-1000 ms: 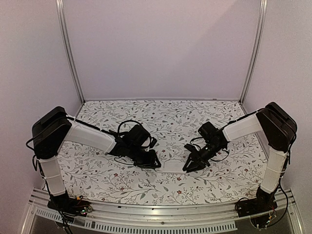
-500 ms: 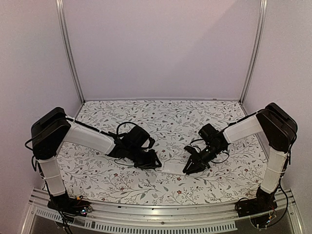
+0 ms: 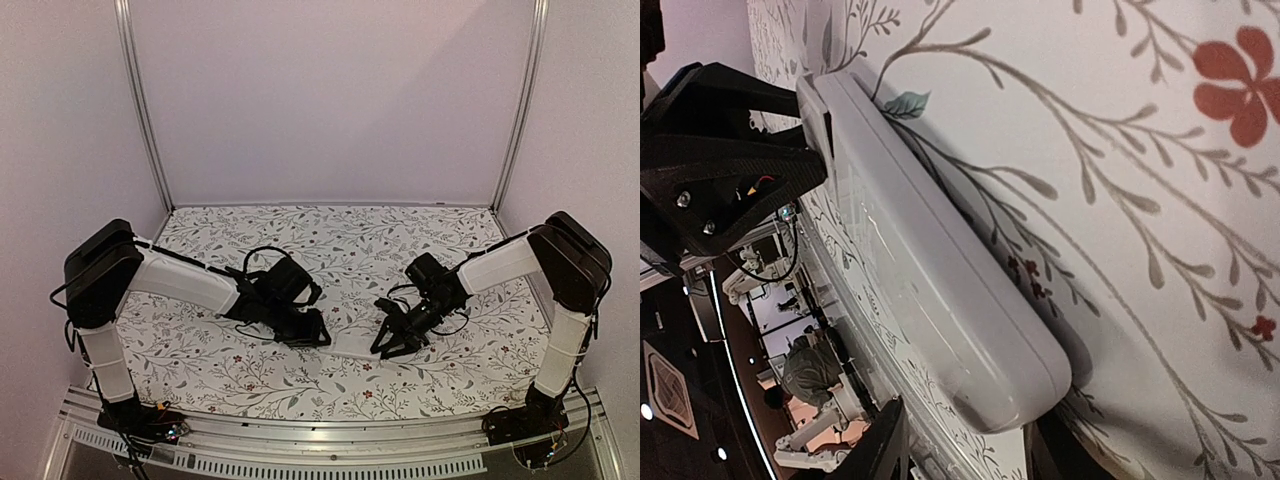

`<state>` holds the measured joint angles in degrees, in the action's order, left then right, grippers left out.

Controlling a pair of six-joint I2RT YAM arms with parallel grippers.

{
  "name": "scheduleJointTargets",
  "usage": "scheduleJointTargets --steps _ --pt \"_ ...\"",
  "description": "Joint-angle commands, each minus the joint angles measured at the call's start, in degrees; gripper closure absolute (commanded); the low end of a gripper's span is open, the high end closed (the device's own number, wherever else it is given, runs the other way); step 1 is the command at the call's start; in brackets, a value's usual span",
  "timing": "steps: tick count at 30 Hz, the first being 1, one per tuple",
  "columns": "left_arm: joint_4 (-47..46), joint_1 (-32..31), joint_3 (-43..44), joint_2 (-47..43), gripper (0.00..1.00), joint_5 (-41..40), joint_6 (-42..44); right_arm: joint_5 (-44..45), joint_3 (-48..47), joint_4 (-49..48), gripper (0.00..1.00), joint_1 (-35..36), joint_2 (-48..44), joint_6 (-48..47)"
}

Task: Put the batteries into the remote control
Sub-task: Load the battery cover onto the remote control without the battery cover.

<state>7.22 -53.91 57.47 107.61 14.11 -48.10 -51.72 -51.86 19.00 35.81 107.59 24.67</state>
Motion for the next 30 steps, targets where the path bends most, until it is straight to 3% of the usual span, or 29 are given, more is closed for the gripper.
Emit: scheduleJointTargets --steps 1,10,21,30 --pt "11.25 -0.52 -1.49 2.91 0.68 -2.68 2.47 5.01 0.43 1.88 0.60 -1.18 -0.75 -0.24" --pt "14.17 0.73 -0.08 0.46 0.58 -3.85 4.06 6.58 0.65 4.11 0.56 -1.27 -0.43 -1.44" --pt "13.72 0.74 1.25 0.17 0.66 -4.03 4.39 7.17 0.19 5.17 0.67 -1.36 -0.28 -2.34" --pt "12.38 0.74 2.39 0.74 0.66 -2.59 4.49 7.16 -0.17 5.23 0.70 -1.40 -0.04 -2.43"
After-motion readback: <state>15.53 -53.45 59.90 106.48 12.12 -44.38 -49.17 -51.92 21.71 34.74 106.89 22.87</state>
